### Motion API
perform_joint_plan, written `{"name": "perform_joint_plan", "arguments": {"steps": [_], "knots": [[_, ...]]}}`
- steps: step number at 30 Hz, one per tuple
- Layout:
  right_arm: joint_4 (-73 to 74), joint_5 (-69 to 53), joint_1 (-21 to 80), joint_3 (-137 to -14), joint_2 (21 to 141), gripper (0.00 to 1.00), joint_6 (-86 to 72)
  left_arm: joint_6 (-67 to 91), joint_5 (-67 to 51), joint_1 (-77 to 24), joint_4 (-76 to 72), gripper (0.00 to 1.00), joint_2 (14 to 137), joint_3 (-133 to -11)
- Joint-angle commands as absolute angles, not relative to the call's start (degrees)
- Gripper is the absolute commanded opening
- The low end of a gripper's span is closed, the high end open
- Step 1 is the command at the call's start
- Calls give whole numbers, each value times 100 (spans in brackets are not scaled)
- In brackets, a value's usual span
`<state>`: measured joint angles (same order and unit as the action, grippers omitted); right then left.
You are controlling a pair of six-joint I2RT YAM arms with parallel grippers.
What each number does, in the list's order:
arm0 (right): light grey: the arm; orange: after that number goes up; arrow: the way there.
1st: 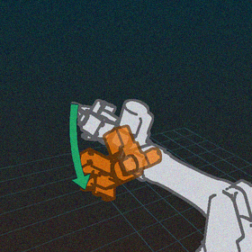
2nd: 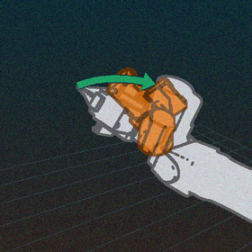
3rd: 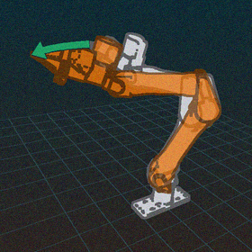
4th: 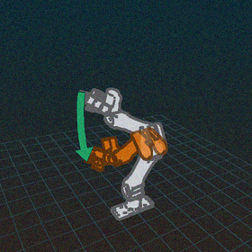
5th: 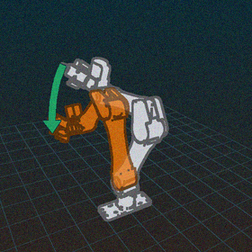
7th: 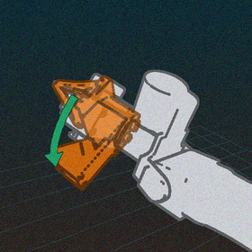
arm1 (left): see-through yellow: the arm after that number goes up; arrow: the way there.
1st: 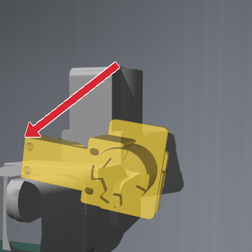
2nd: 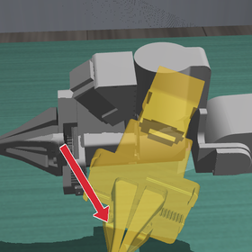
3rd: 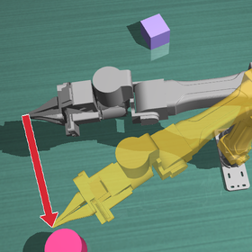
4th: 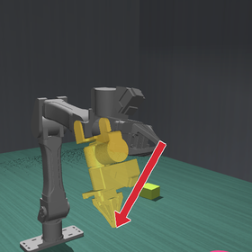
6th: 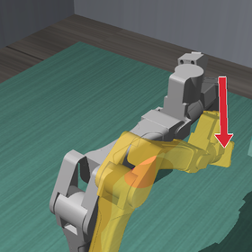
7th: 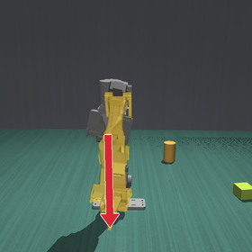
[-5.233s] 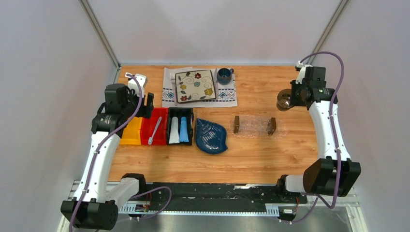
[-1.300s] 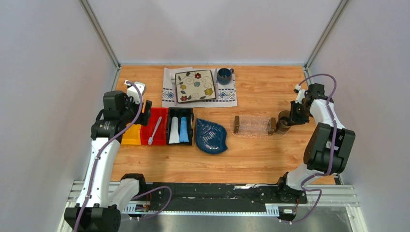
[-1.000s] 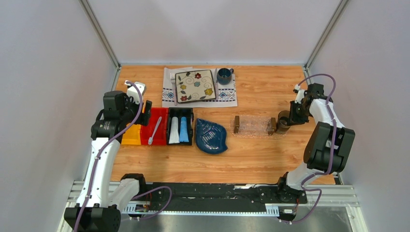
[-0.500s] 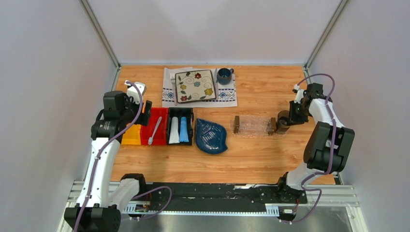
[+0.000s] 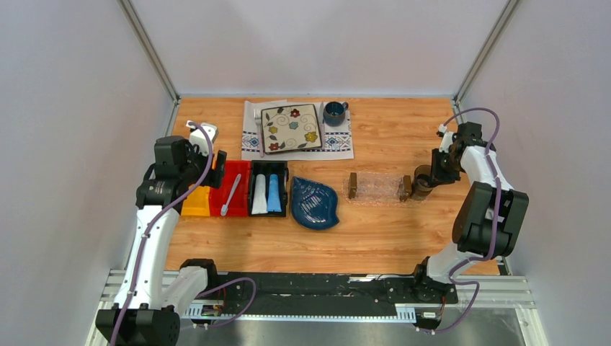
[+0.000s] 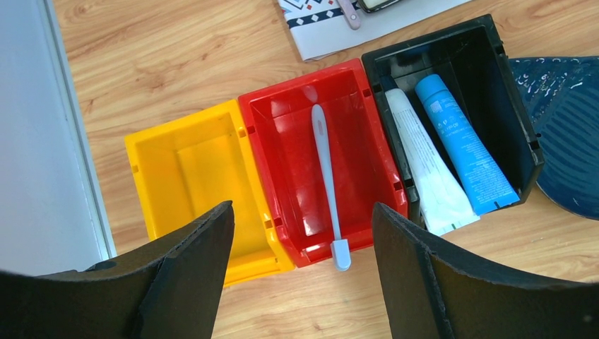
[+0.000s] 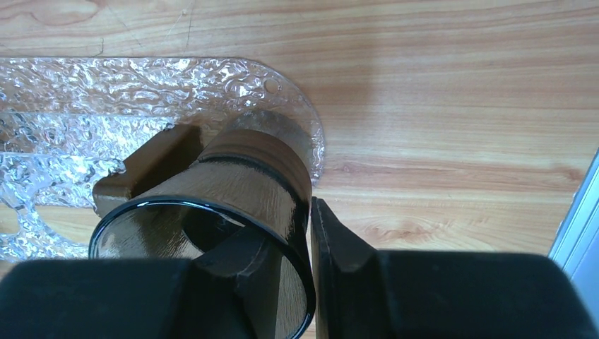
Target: Prepare toiletry sets of a toothbrush and toothpaste on the tray
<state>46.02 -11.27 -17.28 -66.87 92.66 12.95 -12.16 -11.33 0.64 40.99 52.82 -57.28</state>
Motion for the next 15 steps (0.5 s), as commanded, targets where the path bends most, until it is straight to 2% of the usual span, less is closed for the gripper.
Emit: {"name": "perform_joint_plan", "arguments": {"steps": [1,15], "knots": [[4526,-1116,-1688,-6926,9185,24,1345,-1318,-1169,105,4017,79,5150,-5695],[4623,-1099,-1679,-7013,9035,34,1345,-1310,-1169,105,4017,79,5142,-5687]]}}
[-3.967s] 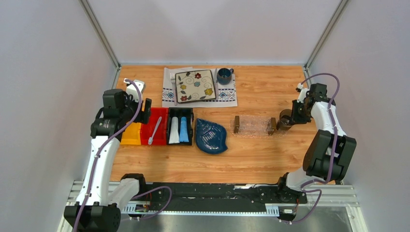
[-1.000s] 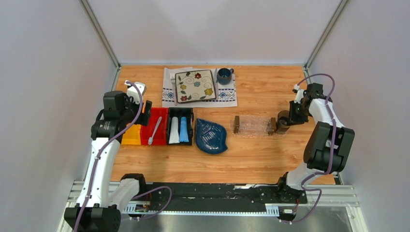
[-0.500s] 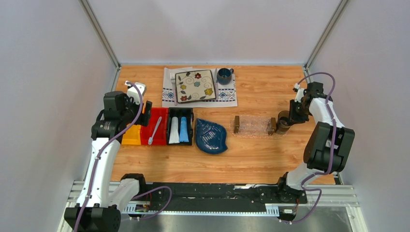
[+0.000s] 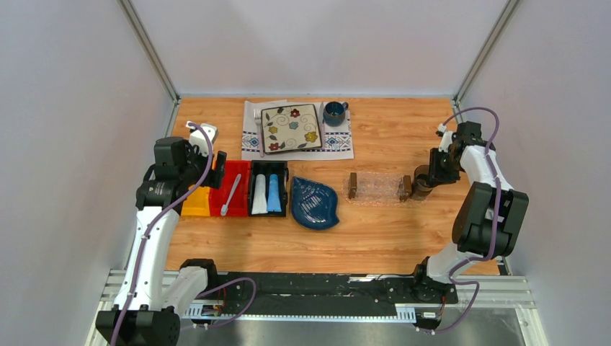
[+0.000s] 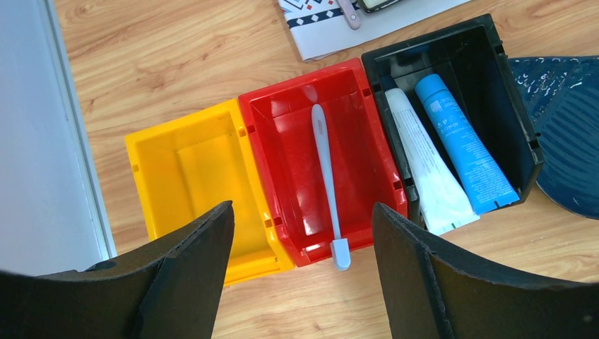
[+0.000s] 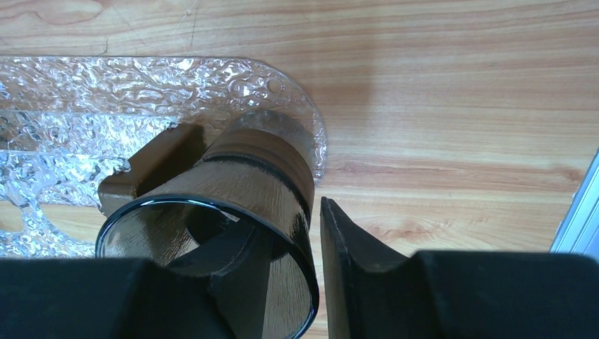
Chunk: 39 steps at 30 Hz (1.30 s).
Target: Prepare toiletry sets of a toothbrush and toothpaste on the tray
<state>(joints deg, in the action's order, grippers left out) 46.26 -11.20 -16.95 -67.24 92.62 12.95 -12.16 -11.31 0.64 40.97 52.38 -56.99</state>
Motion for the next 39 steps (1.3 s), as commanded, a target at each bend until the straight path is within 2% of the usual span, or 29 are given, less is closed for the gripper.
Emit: {"name": "perform_joint_plan", "arguments": {"steps": [1,14,28,39], "knots": [[4640,-1090,-1679,-7022,9009,35,1345,-1318,-1178,105,4017,79,5150,-5678],[5009,-1002,-1687,-7409,8631,40,1371,-1301,-1169,97,3999,79,5142,-5651],[5274,-607,-1582,-7936,7648,44,1485,-1195,-1222,105,3990,78,5150,-5660],[5186,-1002,-1153,-8077,6988,52,1266,-1283,-1265,97,4104,78,5282,-5669]]}}
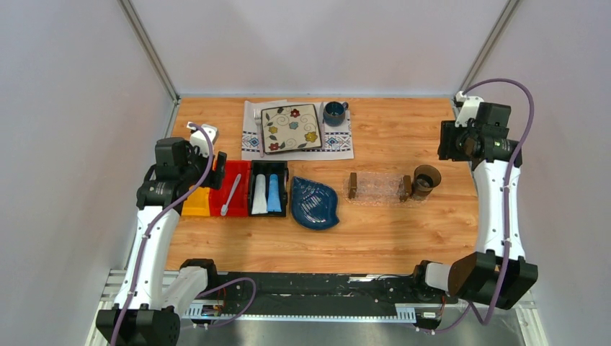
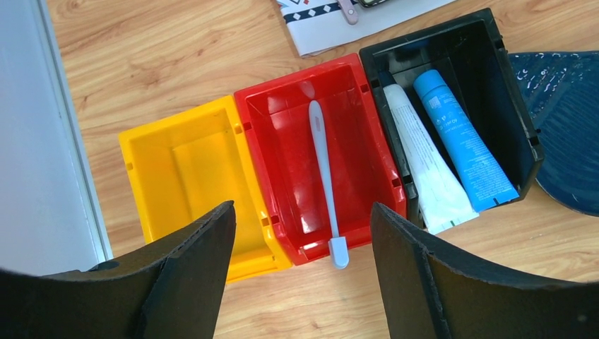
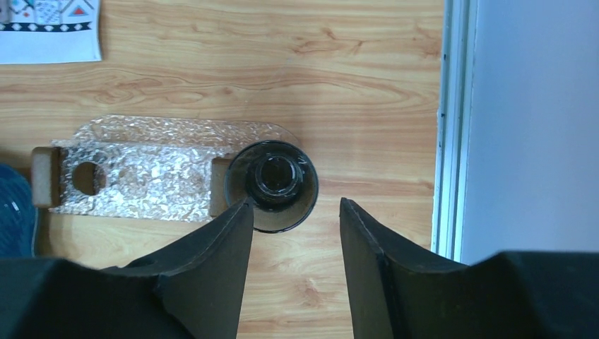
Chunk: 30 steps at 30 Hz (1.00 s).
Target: Prepare toiletry sets of a toothbrush and toothpaste on the tray
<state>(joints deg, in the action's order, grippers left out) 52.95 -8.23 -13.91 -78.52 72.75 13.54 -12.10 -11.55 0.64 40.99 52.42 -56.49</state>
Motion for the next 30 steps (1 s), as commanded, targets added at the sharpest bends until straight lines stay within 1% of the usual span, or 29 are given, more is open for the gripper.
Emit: {"name": "perform_joint_plan", "arguments": {"steps": [1,6,14,16,19,26,30], "knots": [[5159,-993,-1090,-8060,6944,53,1222,-1301,-1266,105,4139,78,5334,-5669],[4835,-1186,-652,-7849,6523,54,1037,-1406,-1459,105,4192,77,5379,-5608],[4150,-2038,-27,-7340,5968,55,809,-1459,-1406,97,4219,76,5423,-5546],[3973,-2266,184,-7068,5845,57,756,-1485,-1511,105,4201,79,5388,-5528],[3657,-2399,342,-6717,5643,59,764,-1503,-1660,97,4192,79,5396,-5537],[3305,-2251,702,-6214,5712,60,887,-1187,-2258,79,4201,80,5537,-5739],[3252,-2057,835,-6074,5722,59,940,-958,-2355,26,4184,75,5870,-5915]]}}
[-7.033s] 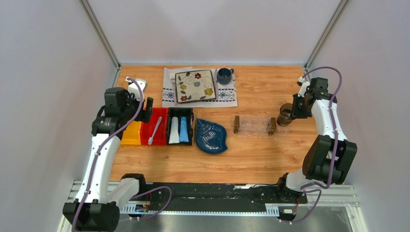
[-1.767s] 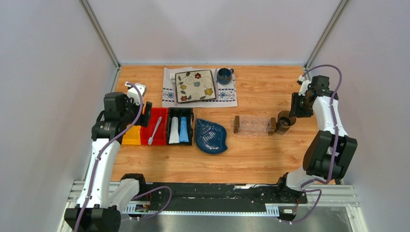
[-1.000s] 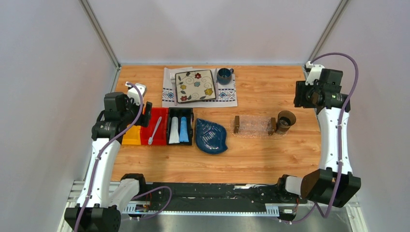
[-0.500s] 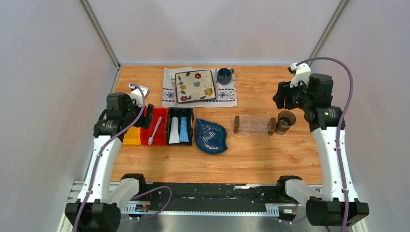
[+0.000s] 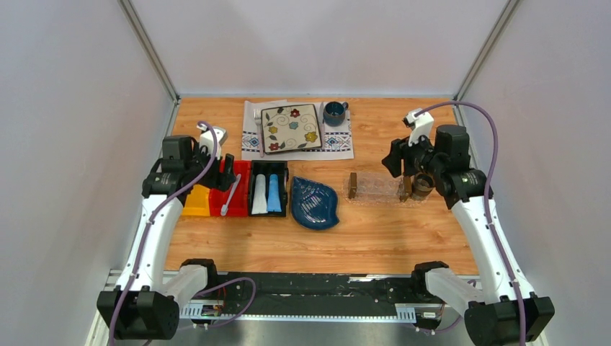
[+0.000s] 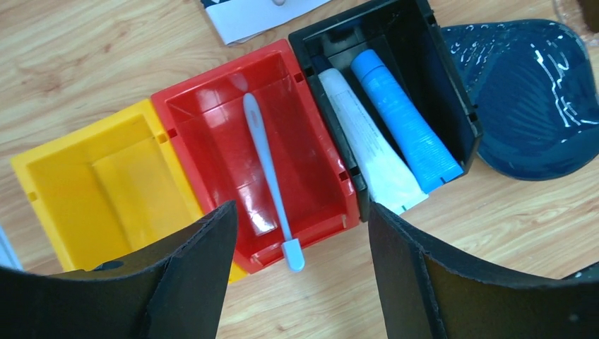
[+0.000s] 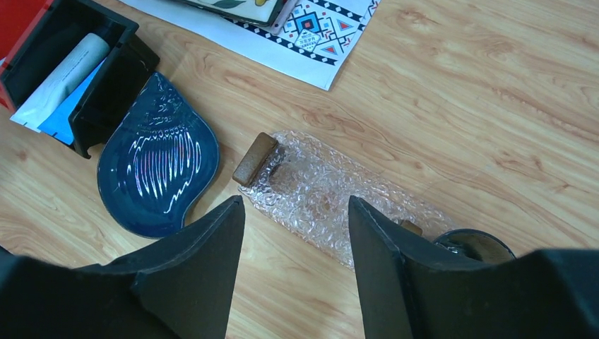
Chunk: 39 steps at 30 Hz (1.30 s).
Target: Prepare toiletry sets of a toothbrush and toothpaste on the tray
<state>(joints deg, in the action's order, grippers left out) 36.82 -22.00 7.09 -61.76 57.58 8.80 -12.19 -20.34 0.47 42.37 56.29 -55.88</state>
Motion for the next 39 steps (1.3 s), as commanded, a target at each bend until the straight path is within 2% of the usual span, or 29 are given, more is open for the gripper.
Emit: {"name": "perform_joint_plan", "arguments": {"steps": [1,8,20,39], "knots": [[3217,-2048,844,-6038,5713,59,949,-880,-2338,-130,4184,75,5923,-5976],[3112,-1942,940,-5889,5757,60,1002,-659,-2092,-702,4157,74,6459,-6293],[3006,-1758,1037,-5748,5977,59,1107,-317,-1556,-1669,3982,65,7172,-6618],[2874,-1512,1063,-5643,5977,59,1222,-53,-580,-2311,3859,62,7848,-6565]]}}
